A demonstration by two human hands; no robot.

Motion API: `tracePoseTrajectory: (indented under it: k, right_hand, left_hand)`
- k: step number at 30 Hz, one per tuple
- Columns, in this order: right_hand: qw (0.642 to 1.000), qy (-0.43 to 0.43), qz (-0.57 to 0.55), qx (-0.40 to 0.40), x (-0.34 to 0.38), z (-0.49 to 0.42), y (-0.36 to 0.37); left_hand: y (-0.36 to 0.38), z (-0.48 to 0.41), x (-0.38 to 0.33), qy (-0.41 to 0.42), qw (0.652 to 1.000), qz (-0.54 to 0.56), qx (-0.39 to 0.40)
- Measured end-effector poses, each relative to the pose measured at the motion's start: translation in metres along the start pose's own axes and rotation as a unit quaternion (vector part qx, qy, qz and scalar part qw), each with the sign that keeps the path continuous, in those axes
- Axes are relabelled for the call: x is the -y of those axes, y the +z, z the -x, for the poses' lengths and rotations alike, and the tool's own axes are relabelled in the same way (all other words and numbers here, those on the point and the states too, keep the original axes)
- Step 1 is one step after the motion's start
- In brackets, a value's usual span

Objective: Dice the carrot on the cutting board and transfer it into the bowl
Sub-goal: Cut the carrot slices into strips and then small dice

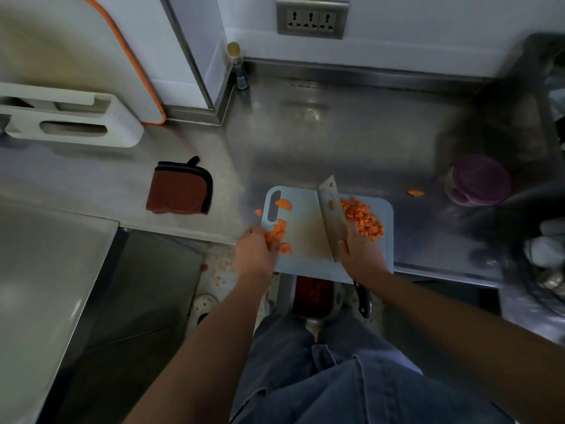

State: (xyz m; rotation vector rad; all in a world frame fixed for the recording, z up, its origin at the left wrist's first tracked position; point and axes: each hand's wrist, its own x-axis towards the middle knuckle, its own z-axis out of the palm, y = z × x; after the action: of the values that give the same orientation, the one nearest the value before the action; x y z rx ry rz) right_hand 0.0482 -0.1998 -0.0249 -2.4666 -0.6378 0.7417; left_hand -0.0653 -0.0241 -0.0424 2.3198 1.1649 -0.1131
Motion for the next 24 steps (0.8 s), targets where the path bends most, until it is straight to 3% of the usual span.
tracePoseTrajectory:
  k: [5,10,14,18,24]
  right_hand:
    - [1.0,-0.002,0.009,0.0,0.001,-0.001,-0.001]
    - [1.0,0.002,0.006,0.003,0.001,-0.003,-0.002]
    - [1.0,0.001,0.0,0.002,0.001,-0.003,-0.001]
    - [1.0,-0.002,-0.007,0.004,0.0,-0.005,-0.002]
    - [1.0,-0.012,-0.02,0.016,-0.002,-0.006,-0.006]
  left_hand:
    - [-0.003,-0.004,-0.004,-0.01,1.0,0.027,0.006]
    - [-0.012,-0.005,-0.005,-0.05,0.989,0.133,-0.04]
    - [-0.007,-0.004,-0.01,-0.03,0.954,0.297,0.038]
    - [-0.003,-0.003,-0.017,-0.021,0.97,0.241,0.034]
    - [-0.006,-0.016,-0.027,-0.034,0.968,0.249,0.013]
